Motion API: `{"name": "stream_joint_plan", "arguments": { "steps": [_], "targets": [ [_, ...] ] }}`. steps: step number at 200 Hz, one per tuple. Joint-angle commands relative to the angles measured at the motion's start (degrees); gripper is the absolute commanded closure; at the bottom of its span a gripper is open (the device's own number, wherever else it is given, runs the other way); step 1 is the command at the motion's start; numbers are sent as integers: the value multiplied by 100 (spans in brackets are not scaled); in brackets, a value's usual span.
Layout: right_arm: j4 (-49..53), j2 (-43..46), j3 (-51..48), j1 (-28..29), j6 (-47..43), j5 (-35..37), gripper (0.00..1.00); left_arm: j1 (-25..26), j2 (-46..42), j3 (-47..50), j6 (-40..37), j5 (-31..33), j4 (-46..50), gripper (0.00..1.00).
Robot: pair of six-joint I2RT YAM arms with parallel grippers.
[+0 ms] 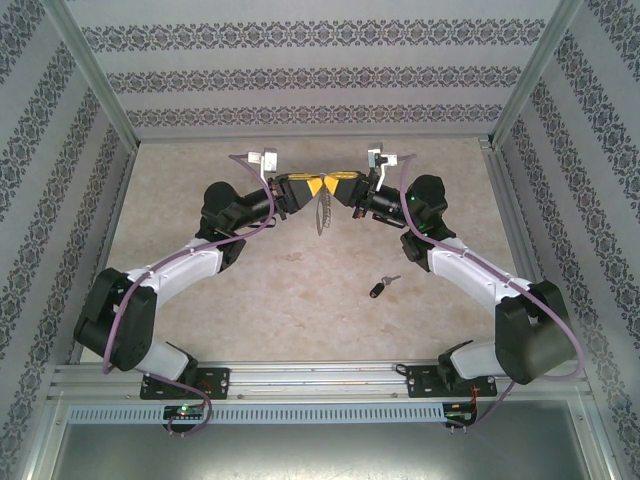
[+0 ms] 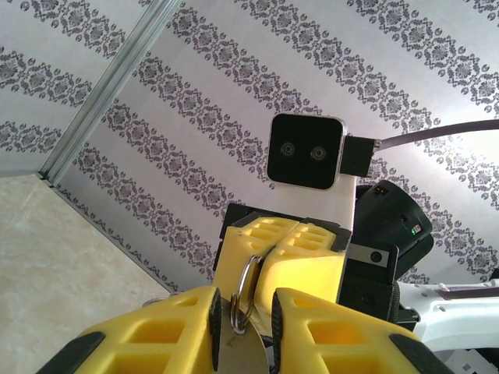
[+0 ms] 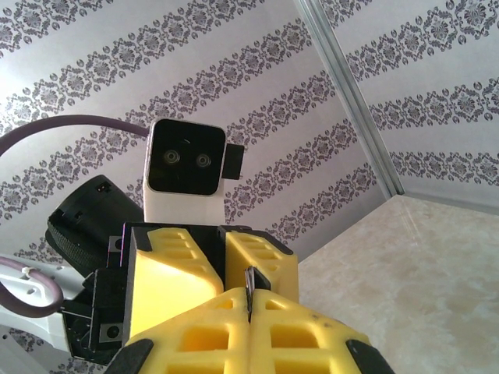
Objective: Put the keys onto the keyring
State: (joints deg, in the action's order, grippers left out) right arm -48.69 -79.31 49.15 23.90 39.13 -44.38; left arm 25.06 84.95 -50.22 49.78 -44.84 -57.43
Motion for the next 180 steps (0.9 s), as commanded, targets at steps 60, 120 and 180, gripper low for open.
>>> {"name": "stream_joint_plan", "arguments": {
  "steps": [60,120,180],
  "targets": [
    [-317,-66,183,93,55,-132,100,2,163,-239,5,-119,-275,87],
    [-225,-17,155,45,48,-150,100,3,208,-288,-160,-191,-168,100],
    [-53,353,-221,-375,207,198,57,-1,-345,-312,-1585,-36,1510,100]
  ]
}}
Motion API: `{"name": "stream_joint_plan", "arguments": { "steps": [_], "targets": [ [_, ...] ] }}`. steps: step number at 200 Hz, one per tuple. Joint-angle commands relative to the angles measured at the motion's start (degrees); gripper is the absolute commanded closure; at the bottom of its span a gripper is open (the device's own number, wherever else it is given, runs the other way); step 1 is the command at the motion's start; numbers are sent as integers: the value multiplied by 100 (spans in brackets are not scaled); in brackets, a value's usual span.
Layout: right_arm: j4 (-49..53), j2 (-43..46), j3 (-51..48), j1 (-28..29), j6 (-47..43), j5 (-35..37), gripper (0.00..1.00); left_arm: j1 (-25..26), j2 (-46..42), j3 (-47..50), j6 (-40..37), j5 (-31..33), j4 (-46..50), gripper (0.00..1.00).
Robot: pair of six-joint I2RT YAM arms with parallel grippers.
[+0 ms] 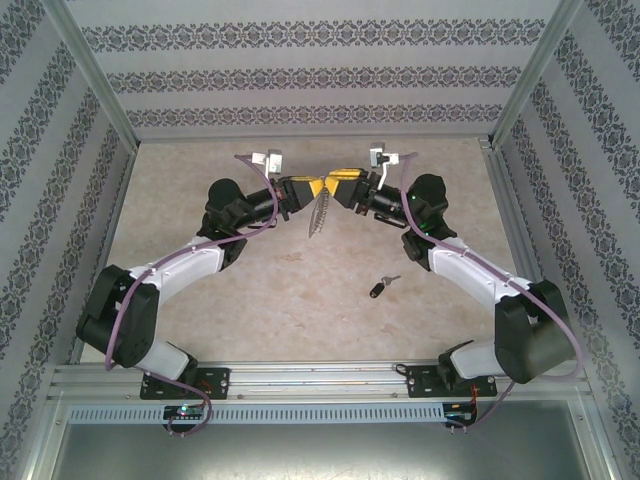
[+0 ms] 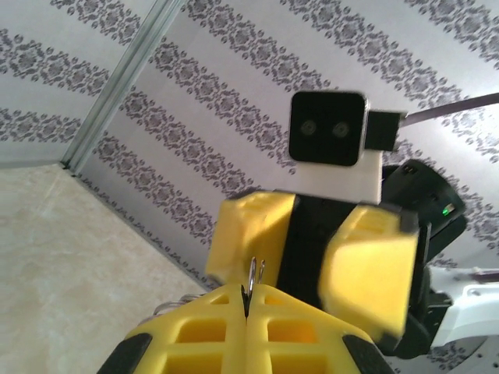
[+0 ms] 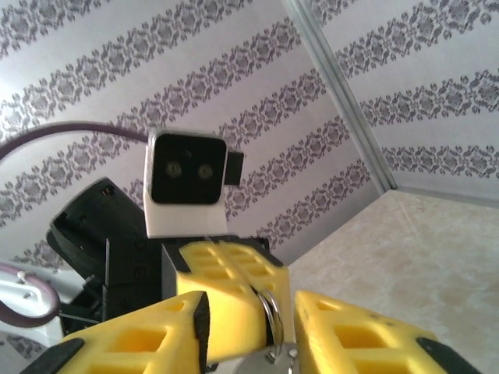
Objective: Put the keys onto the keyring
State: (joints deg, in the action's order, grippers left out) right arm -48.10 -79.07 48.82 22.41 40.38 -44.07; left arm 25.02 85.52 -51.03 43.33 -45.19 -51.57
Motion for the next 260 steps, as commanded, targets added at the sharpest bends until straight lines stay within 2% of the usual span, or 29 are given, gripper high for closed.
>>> {"name": "stream_joint_plan", "arguments": {
  "steps": [1,40,75,108,145,168,190,260],
  "targets": [
    [-103,334,-202,-232,83,173,57,4,-407,-232,-967,0,962,100],
    [114,632,-712,-644,159,466,50,5,-740,-62,-1540,420,1464,100],
    [260,864,-1212,-859,159,597,49,21,-1007,-1,-2230,643,2050,100],
    [494,1023,-1547,-914,13,737,48,21,-1114,117,-2904,358,2076,100],
    [897,1157,-1813,-980,-199,892,47,21,-1203,15,-3898,-173,2788,100],
    [968,1138,-1981,-1002,-250,909,47,26,-1239,-5,-4234,-245,3058,100],
    [985,1097,-2155,-1017,-293,927,47,35,-1308,157,-4531,-171,2959,100],
    [1151,1061,-2506,-1031,-437,1049,47,64,-1435,839,-5432,264,1802,100]
  ]
}}
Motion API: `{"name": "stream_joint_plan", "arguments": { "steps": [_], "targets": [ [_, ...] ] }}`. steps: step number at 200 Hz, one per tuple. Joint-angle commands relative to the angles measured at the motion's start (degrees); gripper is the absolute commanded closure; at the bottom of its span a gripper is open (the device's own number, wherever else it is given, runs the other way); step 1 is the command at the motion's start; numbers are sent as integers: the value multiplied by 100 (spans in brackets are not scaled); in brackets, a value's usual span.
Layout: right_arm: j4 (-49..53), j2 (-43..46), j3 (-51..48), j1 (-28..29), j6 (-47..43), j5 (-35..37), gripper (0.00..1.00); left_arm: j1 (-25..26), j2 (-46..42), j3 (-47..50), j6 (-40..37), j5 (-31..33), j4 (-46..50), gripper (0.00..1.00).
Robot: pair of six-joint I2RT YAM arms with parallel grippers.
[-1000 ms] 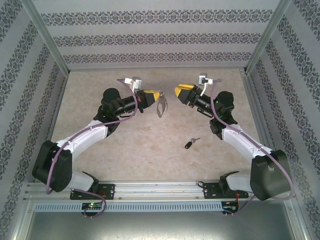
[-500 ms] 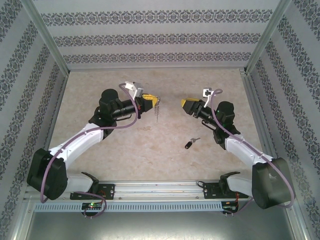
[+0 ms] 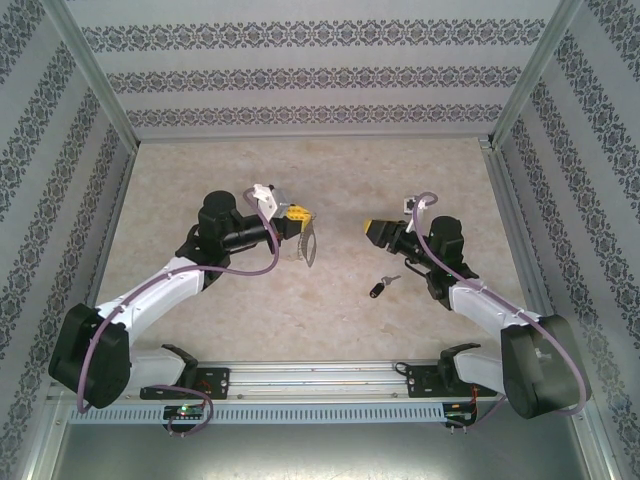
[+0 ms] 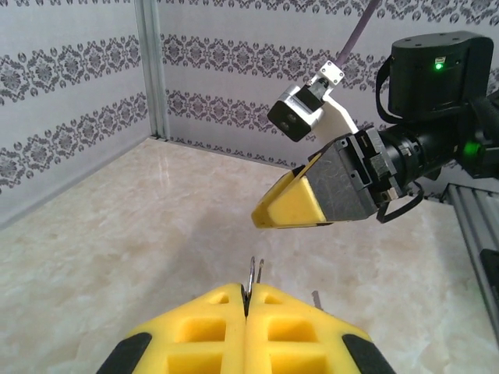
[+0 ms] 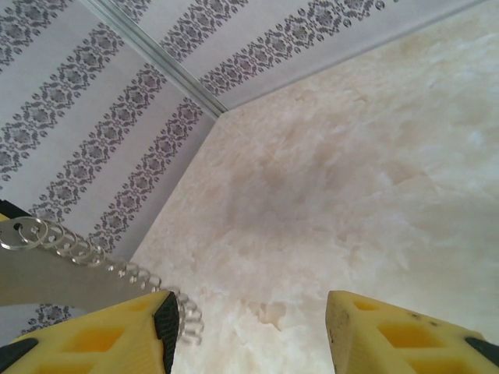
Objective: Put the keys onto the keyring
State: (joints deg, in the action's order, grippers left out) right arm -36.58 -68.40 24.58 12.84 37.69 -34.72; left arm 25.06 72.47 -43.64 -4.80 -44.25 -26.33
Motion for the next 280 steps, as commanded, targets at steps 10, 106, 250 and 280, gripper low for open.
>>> {"name": "stream_joint_plan", "arguments": {
  "steps": [10,106,250,280],
  "targets": [
    [22,2,-87,-76,-175,123,46,90,-144,226,-803,316,-977,100],
    [242,188,-180,-81,-190,167,46,159,-270,754,-1129,1070,-1861,100],
    [4378,1669,-454,274,-73,2450,47,361,-531,1057,-750,1628,-1902,100],
    [4339,1373,-598,625,193,2886,48,464,-591,1057,-773,1727,-1736,100]
  ]
}}
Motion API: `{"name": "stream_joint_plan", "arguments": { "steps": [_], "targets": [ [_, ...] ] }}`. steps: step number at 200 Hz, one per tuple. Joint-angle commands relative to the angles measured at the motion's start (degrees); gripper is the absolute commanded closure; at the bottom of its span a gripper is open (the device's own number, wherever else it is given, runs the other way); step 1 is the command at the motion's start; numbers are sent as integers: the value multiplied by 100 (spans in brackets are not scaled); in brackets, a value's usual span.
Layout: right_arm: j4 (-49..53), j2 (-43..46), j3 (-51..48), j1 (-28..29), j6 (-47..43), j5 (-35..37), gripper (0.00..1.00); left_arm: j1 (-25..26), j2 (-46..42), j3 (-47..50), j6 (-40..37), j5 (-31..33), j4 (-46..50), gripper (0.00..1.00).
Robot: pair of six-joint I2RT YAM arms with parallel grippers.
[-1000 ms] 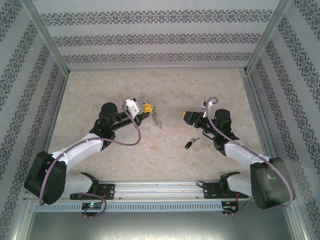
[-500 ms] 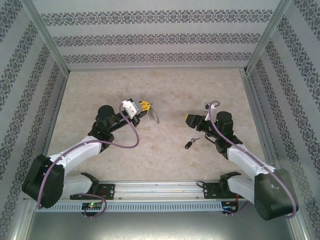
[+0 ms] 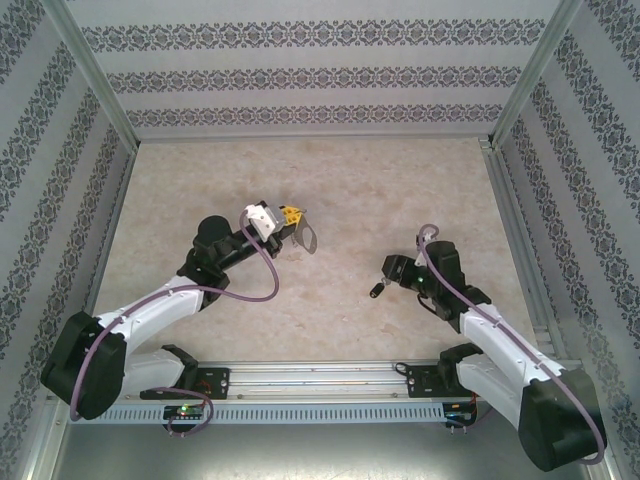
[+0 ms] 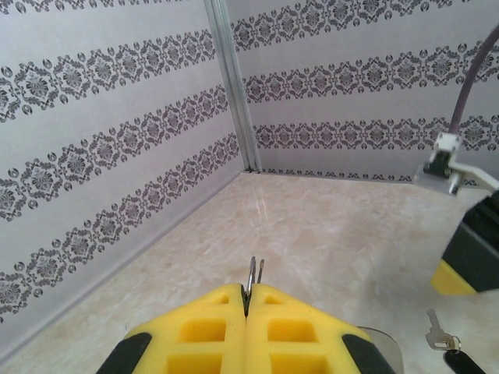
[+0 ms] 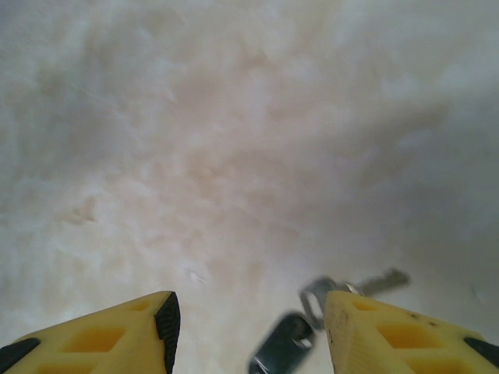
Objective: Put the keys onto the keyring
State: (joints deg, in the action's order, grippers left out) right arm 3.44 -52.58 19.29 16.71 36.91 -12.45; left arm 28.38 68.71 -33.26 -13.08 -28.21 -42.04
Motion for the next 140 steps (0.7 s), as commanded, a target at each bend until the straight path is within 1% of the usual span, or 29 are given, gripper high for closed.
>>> {"name": "stream_joint_plan", "arguments": {
  "steps": [1,28,32,47,66,101,140],
  "targets": [
    [335,-218,-68,255,281,675,48,132,-216,16,53,127,-155,100],
    [341,-671,1,488,522,1035,48,177,-269,-32,60,199,101,100],
    [319,-736,172,511,546,1064,48,189,-265,-30,60,207,93,100],
    [285,-926,256,575,647,1161,48,195,-253,-22,86,211,57,100],
    [280,-1097,345,605,719,1175,49,218,-244,-34,104,217,65,100],
    [200,-1196,408,649,791,1083,55,256,-175,-70,96,178,78,100],
    [253,-1272,471,733,865,1064,59,318,-43,-96,86,153,23,100]
  ]
}}
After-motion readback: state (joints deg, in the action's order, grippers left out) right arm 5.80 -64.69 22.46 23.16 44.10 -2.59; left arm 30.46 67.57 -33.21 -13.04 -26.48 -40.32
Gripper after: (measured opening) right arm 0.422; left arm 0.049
